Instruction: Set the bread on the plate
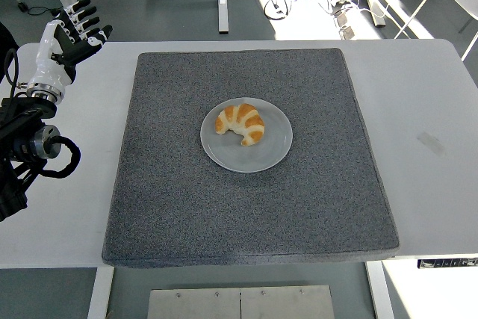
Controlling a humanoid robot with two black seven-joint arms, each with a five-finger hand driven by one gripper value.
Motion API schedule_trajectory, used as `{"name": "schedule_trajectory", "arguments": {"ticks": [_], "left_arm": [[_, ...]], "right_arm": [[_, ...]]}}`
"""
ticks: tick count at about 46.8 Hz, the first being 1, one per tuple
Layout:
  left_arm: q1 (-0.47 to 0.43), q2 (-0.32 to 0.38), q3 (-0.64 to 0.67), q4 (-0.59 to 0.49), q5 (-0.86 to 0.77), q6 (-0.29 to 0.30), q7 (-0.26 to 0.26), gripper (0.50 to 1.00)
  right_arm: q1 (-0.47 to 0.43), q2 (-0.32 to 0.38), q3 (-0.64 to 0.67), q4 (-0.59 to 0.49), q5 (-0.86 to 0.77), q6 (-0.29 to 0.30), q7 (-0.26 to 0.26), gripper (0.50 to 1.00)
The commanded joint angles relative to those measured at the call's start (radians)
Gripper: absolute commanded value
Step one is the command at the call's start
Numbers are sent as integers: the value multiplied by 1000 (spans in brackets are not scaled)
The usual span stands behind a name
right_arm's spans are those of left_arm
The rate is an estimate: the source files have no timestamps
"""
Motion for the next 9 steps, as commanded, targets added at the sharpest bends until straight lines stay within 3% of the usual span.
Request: {"name": "schedule_trajectory", "arguments": {"ticks": [1, 9], "left_arm": [[0, -31, 0, 25, 0, 0, 0, 793], [0, -90, -3, 88, -3, 0, -14, 793]], "right_arm": [[0, 0, -2, -1, 0, -1, 0, 1000], [1, 0, -4, -3, 0, -3, 0, 1000]]}}
